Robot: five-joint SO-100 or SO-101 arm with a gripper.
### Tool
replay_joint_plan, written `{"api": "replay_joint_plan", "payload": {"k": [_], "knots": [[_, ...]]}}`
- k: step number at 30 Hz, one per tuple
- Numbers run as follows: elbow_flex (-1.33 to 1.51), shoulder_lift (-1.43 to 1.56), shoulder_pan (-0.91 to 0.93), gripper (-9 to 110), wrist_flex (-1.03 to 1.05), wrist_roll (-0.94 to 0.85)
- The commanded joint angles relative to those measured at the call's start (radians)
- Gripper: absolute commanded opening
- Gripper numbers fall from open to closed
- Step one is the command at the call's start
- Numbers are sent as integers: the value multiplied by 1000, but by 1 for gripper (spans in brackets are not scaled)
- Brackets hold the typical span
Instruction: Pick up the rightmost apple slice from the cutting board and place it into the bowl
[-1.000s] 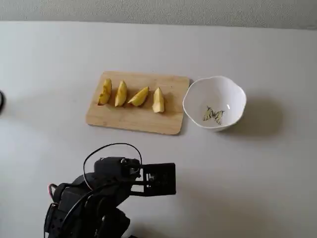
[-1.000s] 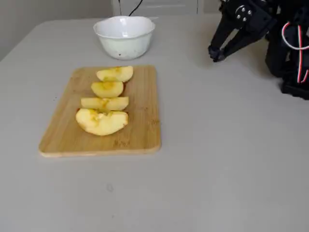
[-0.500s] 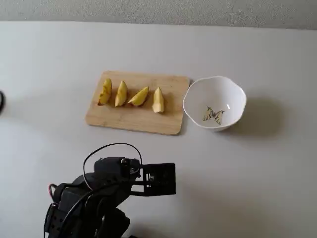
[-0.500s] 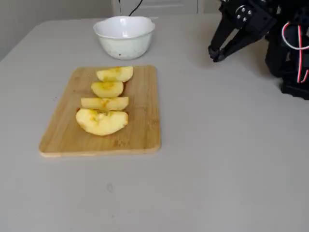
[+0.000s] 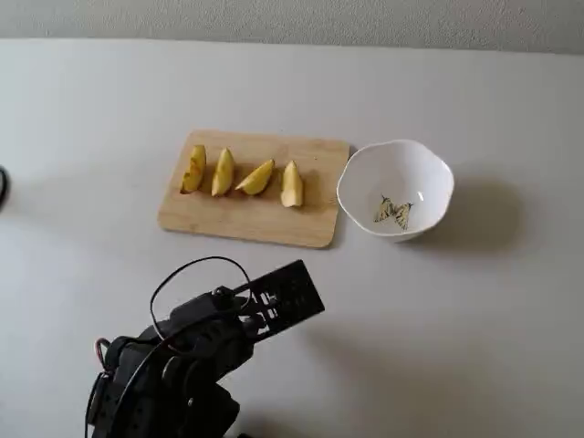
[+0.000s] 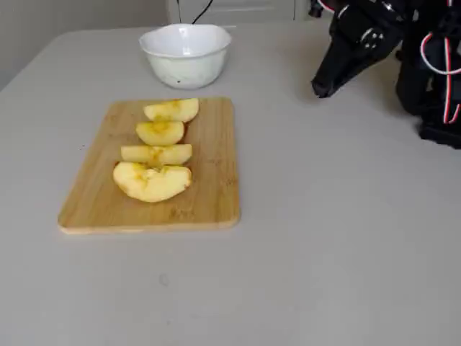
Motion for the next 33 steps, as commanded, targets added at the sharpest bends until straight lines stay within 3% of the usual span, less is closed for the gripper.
{"api": "replay_joint_plan", "payload": {"k": [1, 5, 8, 16, 33], "knots": [[-295, -265, -31, 22, -57, -103], [-635, -736, -32, 38, -64, -130], [-870, -996, -48, 42, -3, -170], [-1206, -1368, -41, 42, 21, -494], [-1480, -1821, 55, 38, -216, -755]]}}
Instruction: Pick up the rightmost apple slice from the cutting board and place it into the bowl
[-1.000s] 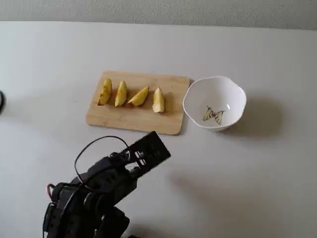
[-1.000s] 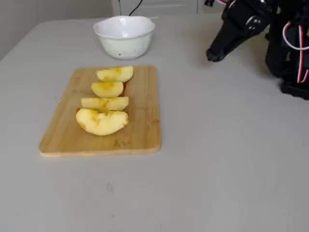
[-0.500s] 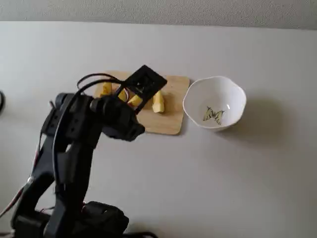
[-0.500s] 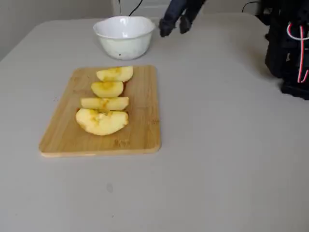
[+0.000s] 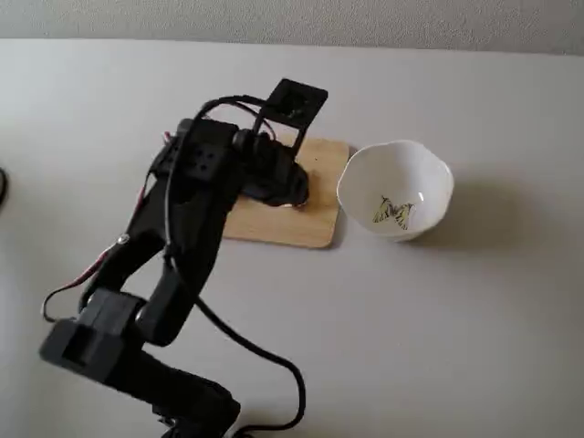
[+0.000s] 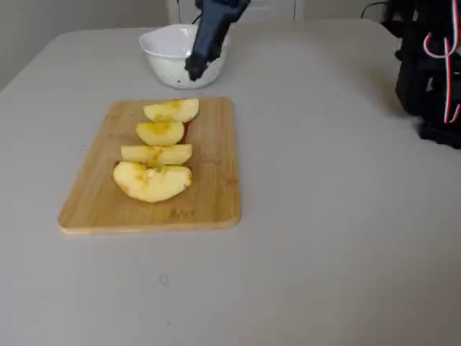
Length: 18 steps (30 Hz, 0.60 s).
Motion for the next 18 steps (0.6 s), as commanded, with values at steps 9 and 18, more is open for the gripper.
{"api": "replay_joint_plan", "payload": {"k": [9, 18], "knots": [[-291, -275, 6, 38, -51, -37], [-296, -357, 2, 36, -83, -32]]}}
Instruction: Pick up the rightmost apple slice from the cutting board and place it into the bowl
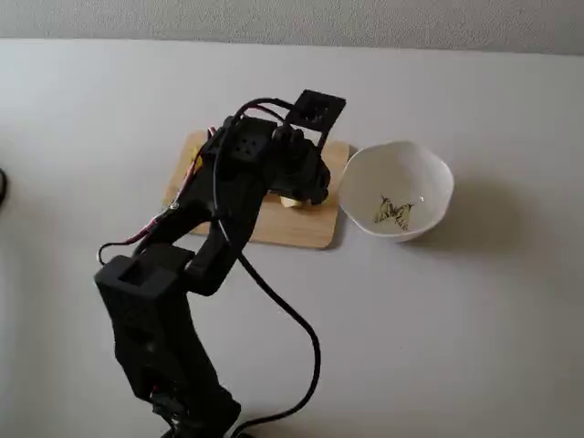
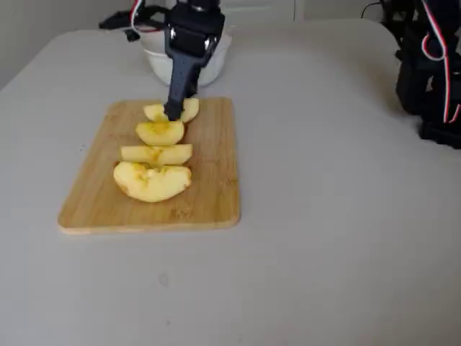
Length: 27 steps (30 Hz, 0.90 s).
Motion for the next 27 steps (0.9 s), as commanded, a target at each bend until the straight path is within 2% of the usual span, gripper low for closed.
{"api": "replay_joint_plan", "payload": {"k": [1, 9, 18, 23, 27], "knots": [[-72, 0, 0, 36, -28, -2], [-72, -41, 3, 31, -60, -2], [-72, -80, 3, 15, -81, -3], [-72, -86, 2, 0, -67, -6], [-74, -89, 0, 0, -60, 11]]}}
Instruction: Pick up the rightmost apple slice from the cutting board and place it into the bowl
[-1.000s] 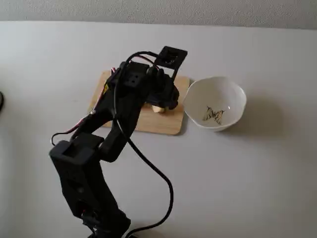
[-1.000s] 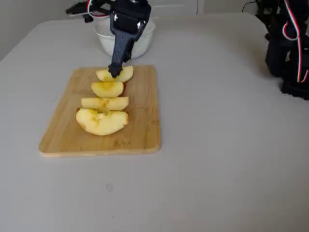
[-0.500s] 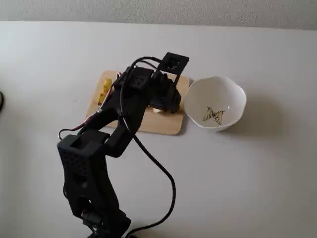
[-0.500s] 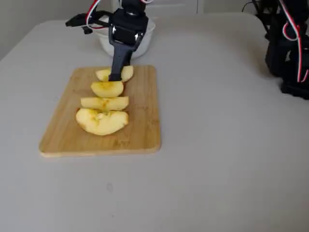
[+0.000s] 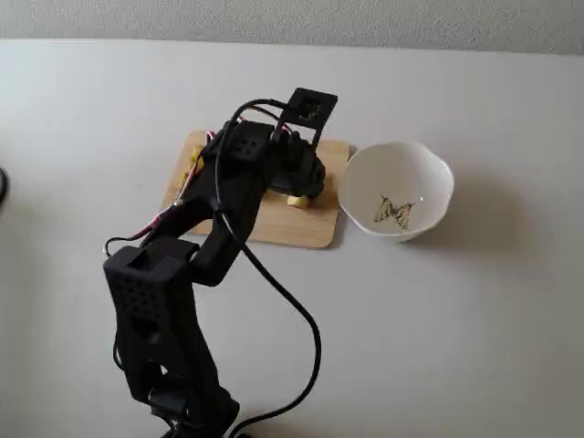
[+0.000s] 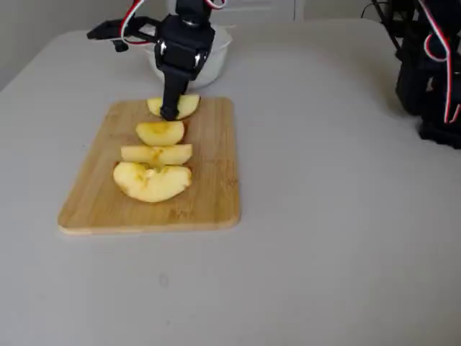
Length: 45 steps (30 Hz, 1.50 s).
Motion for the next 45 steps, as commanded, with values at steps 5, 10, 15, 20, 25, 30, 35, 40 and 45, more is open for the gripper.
{"api": "replay_joint_plan", "payload": {"k": [5, 10, 15, 20, 25, 30, 35, 40, 45], "knots": [[-114, -2, 3, 0, 77, 48], [-230, 12, 2, 0, 160, 91], [-247, 94, -9, 0, 169, 156], [-247, 222, 17, 0, 163, 261], [-247, 325, 100, 0, 153, 337], [-247, 394, 213, 0, 156, 359], [-247, 367, 296, 0, 169, 334], [-241, 299, 341, 4, 186, 322], [-241, 224, 379, 28, 184, 291]]}}
